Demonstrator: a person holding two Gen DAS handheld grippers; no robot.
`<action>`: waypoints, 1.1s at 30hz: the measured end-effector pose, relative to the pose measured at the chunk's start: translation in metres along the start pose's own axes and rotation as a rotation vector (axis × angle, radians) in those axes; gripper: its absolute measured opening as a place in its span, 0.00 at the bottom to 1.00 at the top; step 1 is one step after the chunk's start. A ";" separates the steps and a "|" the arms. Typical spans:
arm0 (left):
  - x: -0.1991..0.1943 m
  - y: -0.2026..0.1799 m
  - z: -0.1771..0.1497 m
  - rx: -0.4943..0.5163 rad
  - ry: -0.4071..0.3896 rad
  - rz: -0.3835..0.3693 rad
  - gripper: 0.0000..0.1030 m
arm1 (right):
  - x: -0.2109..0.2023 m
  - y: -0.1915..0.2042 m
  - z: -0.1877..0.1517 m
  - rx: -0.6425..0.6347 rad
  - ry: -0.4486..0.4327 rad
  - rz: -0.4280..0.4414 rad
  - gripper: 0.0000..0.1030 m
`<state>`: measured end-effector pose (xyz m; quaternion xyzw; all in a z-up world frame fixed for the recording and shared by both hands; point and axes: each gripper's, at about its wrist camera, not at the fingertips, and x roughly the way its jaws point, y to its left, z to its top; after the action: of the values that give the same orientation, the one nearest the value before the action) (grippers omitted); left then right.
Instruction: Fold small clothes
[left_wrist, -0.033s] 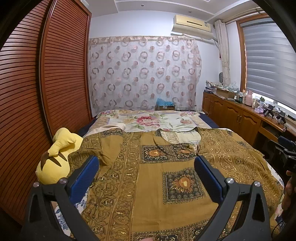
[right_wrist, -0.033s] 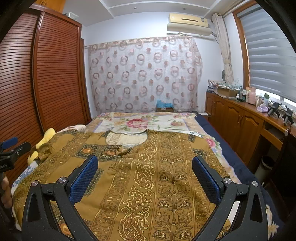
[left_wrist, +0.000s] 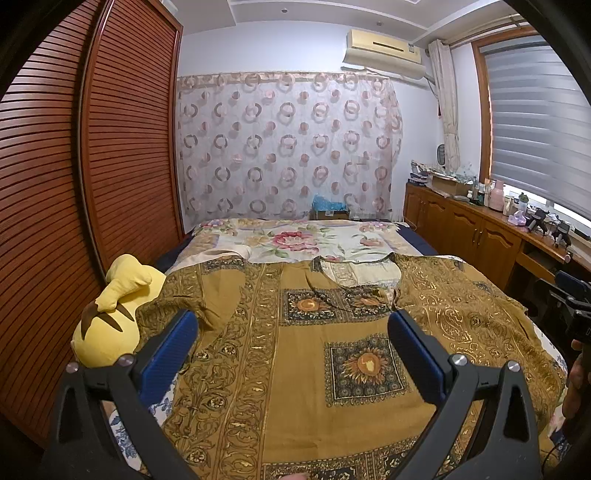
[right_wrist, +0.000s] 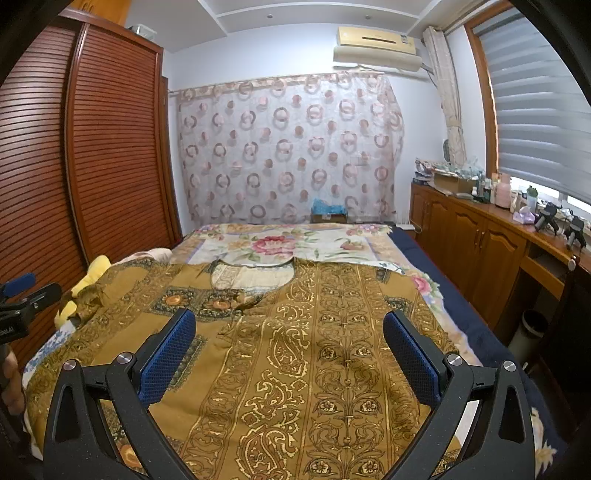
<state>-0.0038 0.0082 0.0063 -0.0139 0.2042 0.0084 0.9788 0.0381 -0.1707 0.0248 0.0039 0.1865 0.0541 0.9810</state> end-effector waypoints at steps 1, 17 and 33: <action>0.000 0.000 0.000 0.000 -0.001 0.001 1.00 | 0.000 0.000 0.000 0.001 0.000 0.001 1.00; 0.001 0.001 -0.001 -0.003 0.000 -0.002 1.00 | 0.000 0.000 0.000 0.001 -0.001 0.000 1.00; 0.003 0.001 -0.004 -0.002 0.002 -0.004 1.00 | 0.000 0.001 0.000 0.001 -0.001 -0.001 1.00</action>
<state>-0.0029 0.0091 0.0014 -0.0154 0.2049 0.0066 0.9786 0.0382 -0.1696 0.0249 0.0042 0.1862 0.0536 0.9810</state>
